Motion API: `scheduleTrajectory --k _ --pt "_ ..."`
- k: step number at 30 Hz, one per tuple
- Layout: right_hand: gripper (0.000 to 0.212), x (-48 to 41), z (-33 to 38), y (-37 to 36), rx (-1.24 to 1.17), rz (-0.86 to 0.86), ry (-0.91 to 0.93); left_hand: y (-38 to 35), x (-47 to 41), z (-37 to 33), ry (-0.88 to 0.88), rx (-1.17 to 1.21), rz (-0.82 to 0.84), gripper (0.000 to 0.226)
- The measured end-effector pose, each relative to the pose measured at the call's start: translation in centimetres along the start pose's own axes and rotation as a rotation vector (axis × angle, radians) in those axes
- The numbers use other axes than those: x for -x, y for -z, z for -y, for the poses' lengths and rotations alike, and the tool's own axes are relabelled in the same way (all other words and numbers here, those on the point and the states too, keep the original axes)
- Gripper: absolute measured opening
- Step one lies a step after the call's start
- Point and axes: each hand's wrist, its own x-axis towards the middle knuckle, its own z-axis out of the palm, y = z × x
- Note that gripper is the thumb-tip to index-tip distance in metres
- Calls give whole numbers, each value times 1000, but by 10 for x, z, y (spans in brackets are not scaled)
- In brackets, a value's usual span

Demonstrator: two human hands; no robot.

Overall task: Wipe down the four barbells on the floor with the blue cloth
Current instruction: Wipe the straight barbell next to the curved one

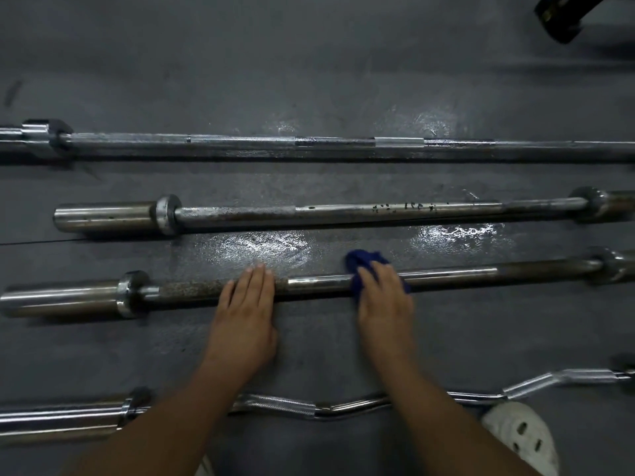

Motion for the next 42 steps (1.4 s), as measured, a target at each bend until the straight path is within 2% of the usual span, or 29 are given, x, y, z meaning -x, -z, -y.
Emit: scheduleTrajectory --k 2,3,4,7,8,9,10,12,13,14,15,17,19,20,22,24,26,28,29,30,32,33,34,35,38,39,40,42 --pt "39 -3 2 -2 -27 -60 -175 0 0 0 6 -5 6 95" --pt "39 -5 19 -4 -62 -56 -193 0 0 0 10 -1 1 96" --pt "42 -5 41 -6 -94 -15 -133 -1 -1 0 13 0 -3 97" --pt "58 13 82 -13 -120 208 346 -1 -1 -1 9 6 6 96" --pt "60 13 75 -14 -114 223 431 -1 -1 -1 9 5 4 96" --pt "59 11 60 -13 -98 190 429 0 -1 -1 5 0 7 97" --pt "58 8 44 -8 -88 142 329 0 -1 0 -1 -6 9 98" --pt "62 1 20 4 -86 66 -15 1 0 0 -3 -8 3 97" --pt "64 -2 19 7 -107 54 -138 1 0 0 3 -8 6 96" --pt "60 -4 27 9 -147 59 -179 1 0 -1 7 -7 11 96" --pt "52 -7 42 11 -216 57 -128 0 0 -1 10 -4 12 96" --pt "38 -9 76 13 -352 87 104 -1 -1 -2 13 0 2 98" --pt "44 -9 102 12 -360 181 264 -3 -1 -1 15 18 -20 98" --pt "49 -11 106 11 -313 200 283 -4 -1 0 16 23 -32 97" --pt "57 -10 94 9 -192 196 287 -4 -1 0 13 4 -24 97" --pt "61 -7 56 6 -133 138 213 -1 -1 -1 12 -5 -10 99" --pt "61 -9 13 11 -138 45 -22 0 -1 -1 19 -4 -7 98" --pt "55 -11 10 12 -174 28 -258 -1 -1 -1 21 -7 -6 98" --pt "51 -12 25 12 -201 29 -253 -1 -1 -1 19 -10 -3 98" --pt "49 -10 43 10 -224 55 -144 -1 -1 -1 18 -11 0 99" --pt "48 2 69 1 -193 151 226 0 -1 -2 22 -12 1 99" --pt "52 4 67 -2 -158 174 362 1 -1 -2 26 -10 1 98" --pt "55 1 56 -2 -136 162 401 1 -1 -2 25 -8 0 97" --pt "56 -2 41 0 -138 134 311 1 -1 -2 22 -6 -4 97" --pt "60 -2 25 7 -175 66 -217 1 -1 -1 24 -10 -10 97" --pt "61 -1 37 9 -173 66 -257 1 0 -2 25 -10 -4 98" --pt "62 0 51 9 -183 82 -202 1 0 -2 25 -8 -1 99" --pt "59 4 77 5 -219 160 73 2 0 -3 27 -6 1 98"
